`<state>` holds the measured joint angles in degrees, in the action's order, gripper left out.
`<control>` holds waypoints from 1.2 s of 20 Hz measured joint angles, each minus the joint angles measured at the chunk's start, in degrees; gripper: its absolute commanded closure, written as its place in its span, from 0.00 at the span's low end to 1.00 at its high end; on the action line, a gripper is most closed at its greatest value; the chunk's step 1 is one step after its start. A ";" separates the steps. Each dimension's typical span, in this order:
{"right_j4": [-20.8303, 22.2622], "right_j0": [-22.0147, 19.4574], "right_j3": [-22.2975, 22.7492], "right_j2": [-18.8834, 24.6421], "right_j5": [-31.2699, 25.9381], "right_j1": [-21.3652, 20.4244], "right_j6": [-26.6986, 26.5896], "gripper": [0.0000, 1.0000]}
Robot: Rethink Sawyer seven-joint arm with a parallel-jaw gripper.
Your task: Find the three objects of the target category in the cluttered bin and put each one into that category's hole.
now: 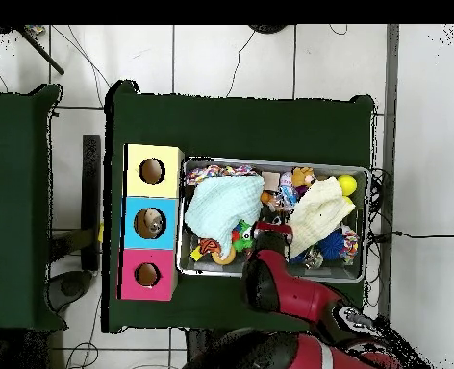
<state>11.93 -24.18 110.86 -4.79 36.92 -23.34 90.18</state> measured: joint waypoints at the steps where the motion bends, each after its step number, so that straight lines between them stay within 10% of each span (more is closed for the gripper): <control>1: -0.01 0.06 -0.01 0.01 -0.09 -0.01 0.00 0.00; 24: -7.67 8.85 -0.04 -7.80 -0.47 0.68 0.00 0.00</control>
<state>4.26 -15.33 110.82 -12.58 36.45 -22.67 90.18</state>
